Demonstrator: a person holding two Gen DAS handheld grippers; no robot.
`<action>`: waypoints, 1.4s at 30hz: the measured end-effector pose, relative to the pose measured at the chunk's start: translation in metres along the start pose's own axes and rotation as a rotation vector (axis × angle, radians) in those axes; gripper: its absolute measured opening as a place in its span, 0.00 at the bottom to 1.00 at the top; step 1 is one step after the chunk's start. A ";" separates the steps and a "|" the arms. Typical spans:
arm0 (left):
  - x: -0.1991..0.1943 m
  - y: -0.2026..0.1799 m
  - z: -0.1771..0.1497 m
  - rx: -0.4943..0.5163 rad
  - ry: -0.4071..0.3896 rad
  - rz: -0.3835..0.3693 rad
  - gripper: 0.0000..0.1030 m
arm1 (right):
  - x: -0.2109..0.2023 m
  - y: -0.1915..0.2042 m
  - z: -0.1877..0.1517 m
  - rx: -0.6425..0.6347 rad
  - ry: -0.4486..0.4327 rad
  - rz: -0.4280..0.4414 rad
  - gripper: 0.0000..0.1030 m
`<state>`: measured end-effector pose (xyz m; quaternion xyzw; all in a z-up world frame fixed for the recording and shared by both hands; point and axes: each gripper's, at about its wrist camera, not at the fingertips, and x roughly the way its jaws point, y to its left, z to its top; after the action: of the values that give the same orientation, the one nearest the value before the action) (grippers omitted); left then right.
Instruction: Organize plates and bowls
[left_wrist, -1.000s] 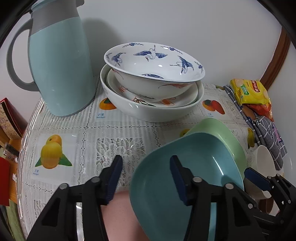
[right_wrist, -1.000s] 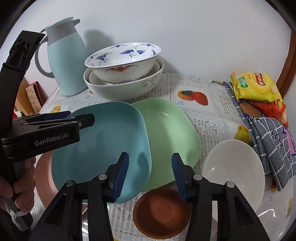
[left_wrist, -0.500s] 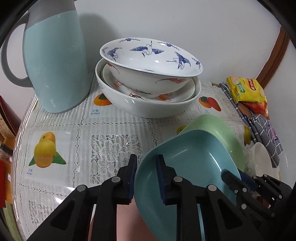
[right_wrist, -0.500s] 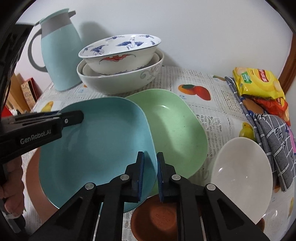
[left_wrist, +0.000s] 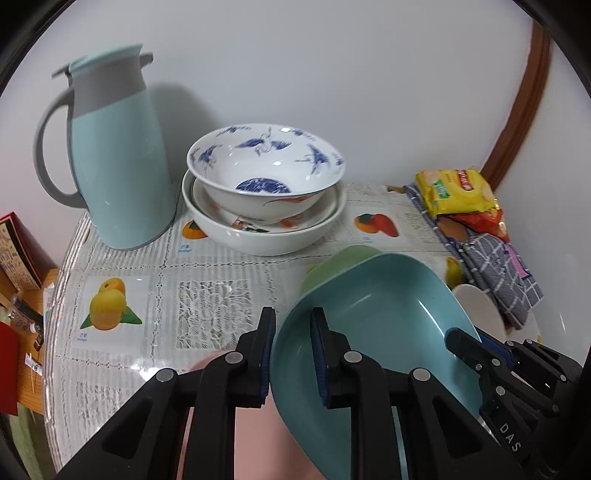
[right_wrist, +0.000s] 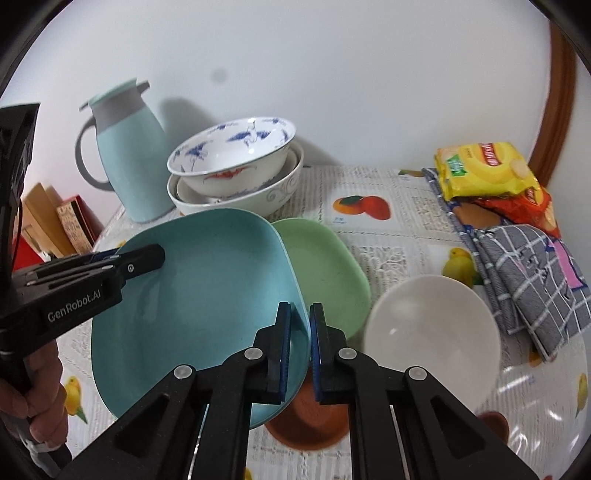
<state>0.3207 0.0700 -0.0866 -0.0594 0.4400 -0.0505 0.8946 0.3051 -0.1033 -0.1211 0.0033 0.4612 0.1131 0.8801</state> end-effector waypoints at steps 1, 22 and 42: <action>-0.004 -0.003 -0.001 0.001 -0.003 0.000 0.17 | -0.004 -0.002 -0.001 0.004 -0.003 0.001 0.09; -0.082 -0.028 -0.026 -0.016 -0.074 0.008 0.17 | -0.090 -0.009 -0.018 0.045 -0.097 0.032 0.09; -0.102 0.012 -0.044 -0.093 -0.089 0.072 0.17 | -0.088 0.031 -0.021 -0.006 -0.088 0.099 0.09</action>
<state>0.2240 0.0934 -0.0356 -0.0870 0.4037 0.0050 0.9107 0.2339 -0.0928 -0.0585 0.0283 0.4210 0.1576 0.8928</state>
